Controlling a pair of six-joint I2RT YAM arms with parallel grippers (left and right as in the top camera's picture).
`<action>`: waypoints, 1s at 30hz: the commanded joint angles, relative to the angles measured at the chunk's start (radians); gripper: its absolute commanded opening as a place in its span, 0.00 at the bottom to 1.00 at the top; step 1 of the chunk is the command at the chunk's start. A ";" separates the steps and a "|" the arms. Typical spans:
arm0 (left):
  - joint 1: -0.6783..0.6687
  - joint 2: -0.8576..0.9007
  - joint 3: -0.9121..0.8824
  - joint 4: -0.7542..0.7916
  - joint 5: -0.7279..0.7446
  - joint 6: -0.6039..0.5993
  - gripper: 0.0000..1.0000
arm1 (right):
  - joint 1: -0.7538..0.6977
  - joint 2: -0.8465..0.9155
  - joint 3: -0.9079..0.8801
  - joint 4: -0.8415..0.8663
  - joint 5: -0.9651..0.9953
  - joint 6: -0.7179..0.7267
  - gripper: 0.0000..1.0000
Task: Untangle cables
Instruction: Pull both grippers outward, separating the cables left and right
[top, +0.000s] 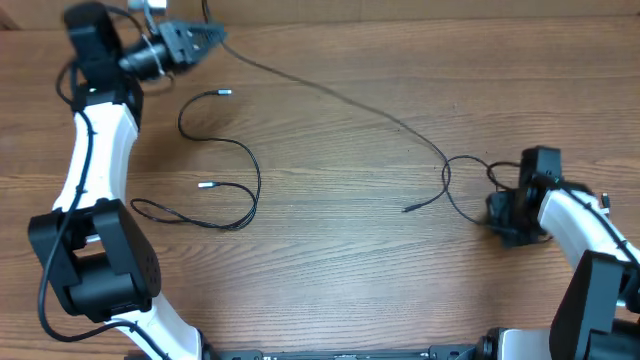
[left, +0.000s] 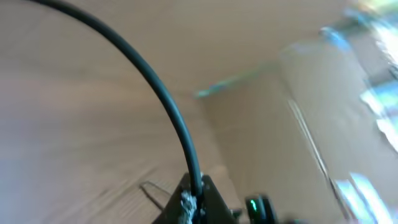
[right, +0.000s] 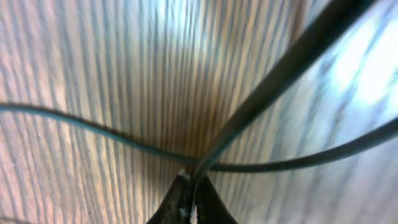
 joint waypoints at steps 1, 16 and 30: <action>0.077 -0.014 0.006 0.224 0.261 -0.216 0.04 | -0.054 0.000 0.166 -0.084 0.167 -0.105 0.04; 0.343 -0.014 0.005 0.321 0.243 -0.374 0.04 | -0.500 0.000 0.554 0.050 0.266 -0.509 0.04; 0.301 -0.013 0.003 0.210 0.266 -0.332 0.04 | -0.645 0.032 0.554 0.458 0.272 -0.887 0.04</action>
